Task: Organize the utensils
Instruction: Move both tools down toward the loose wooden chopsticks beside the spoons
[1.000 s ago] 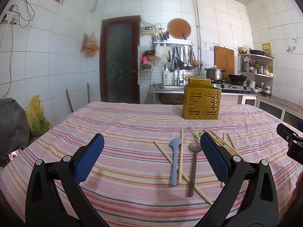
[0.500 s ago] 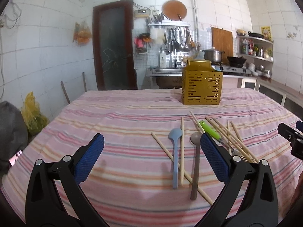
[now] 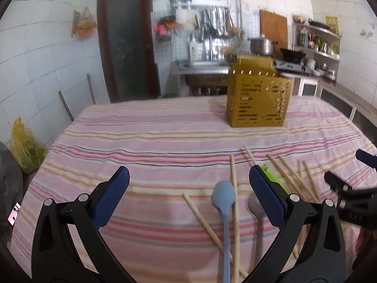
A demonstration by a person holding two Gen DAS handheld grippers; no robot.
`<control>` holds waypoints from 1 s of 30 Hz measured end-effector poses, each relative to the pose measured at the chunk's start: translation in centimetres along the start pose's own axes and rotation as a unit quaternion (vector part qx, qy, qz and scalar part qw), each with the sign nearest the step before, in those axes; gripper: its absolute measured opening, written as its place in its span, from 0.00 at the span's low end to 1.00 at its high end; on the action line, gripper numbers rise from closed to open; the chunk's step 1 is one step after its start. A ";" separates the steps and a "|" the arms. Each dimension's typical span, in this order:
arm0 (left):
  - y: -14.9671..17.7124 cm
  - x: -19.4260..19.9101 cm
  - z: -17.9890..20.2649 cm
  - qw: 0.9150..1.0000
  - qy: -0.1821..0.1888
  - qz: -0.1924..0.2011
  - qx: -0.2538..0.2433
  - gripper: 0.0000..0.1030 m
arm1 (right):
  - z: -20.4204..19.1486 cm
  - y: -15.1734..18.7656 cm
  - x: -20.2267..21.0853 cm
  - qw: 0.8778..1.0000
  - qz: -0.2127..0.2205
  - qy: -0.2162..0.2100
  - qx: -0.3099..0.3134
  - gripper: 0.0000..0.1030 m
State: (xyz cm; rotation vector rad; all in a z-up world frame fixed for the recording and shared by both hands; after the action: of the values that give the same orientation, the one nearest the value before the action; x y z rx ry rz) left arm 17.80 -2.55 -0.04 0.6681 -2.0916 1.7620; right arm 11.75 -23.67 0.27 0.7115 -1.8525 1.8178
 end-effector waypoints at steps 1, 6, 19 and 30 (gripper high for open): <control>-0.4 -1.0 0.2 1.000 0.003 -0.011 -0.002 0.95 | -0.3 -0.1 -0.5 1.000 -0.006 -0.007 -0.001 0.96; -1.7 -3.4 0.9 0.999 0.019 -0.028 -0.001 0.95 | -1.1 -0.1 -1.4 1.000 -0.020 -0.006 0.010 0.96; -1.9 -4.2 0.3 0.998 0.044 -0.044 0.026 0.95 | 2.4 -1.8 -0.6 0.992 -0.006 -0.022 -0.123 0.96; -2.1 -6.0 2.0 0.995 0.049 -0.091 0.003 0.95 | 5.0 -1.3 -4.5 0.987 -0.057 -0.003 -0.151 0.96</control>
State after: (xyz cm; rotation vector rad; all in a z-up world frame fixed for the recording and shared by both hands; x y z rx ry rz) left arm 24.07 -3.87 -1.82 0.7338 -1.8985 1.6665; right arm 16.23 -28.47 -1.76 0.6955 -1.9899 1.4225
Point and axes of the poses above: each gripper's, at about its wrist camera, not at the fingertips, and x roughly against the way its jaws point, z to its right, y to its underside, the point moved 2 cm from there along -x, roughly the way its jaws point, and after that the axes turned 13 degrees about -y, right-handed, at the moved point
